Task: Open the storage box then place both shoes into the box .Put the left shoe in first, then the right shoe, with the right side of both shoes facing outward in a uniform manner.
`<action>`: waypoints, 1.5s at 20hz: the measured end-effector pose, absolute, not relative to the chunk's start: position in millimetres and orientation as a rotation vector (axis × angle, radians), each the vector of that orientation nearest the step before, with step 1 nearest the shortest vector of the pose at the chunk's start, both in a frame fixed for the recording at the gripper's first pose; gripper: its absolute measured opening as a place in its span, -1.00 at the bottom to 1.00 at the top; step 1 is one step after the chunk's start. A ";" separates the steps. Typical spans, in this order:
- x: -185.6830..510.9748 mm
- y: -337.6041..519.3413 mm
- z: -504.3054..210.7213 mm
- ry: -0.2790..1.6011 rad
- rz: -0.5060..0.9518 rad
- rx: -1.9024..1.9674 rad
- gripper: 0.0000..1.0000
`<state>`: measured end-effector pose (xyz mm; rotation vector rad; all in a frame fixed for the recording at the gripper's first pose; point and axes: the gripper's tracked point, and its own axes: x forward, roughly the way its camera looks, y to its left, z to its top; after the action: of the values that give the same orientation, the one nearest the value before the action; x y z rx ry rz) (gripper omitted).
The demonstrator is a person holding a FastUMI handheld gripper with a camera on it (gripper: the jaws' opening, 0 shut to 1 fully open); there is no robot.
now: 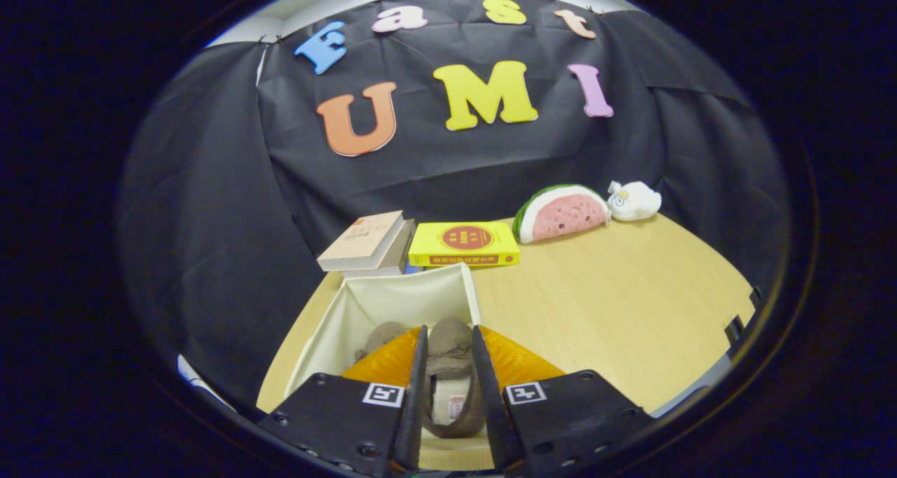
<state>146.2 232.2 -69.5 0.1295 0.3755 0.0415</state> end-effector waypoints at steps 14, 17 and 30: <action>88.3 149.1 29.1 0.019 0.046 0.077 0.89; 80.1 123.8 39.3 -0.002 0.039 0.109 0.91; 40.4 43.1 50.1 -0.129 -0.020 0.027 0.90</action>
<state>40.4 43.1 50.1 0.0272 -0.1294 -0.0200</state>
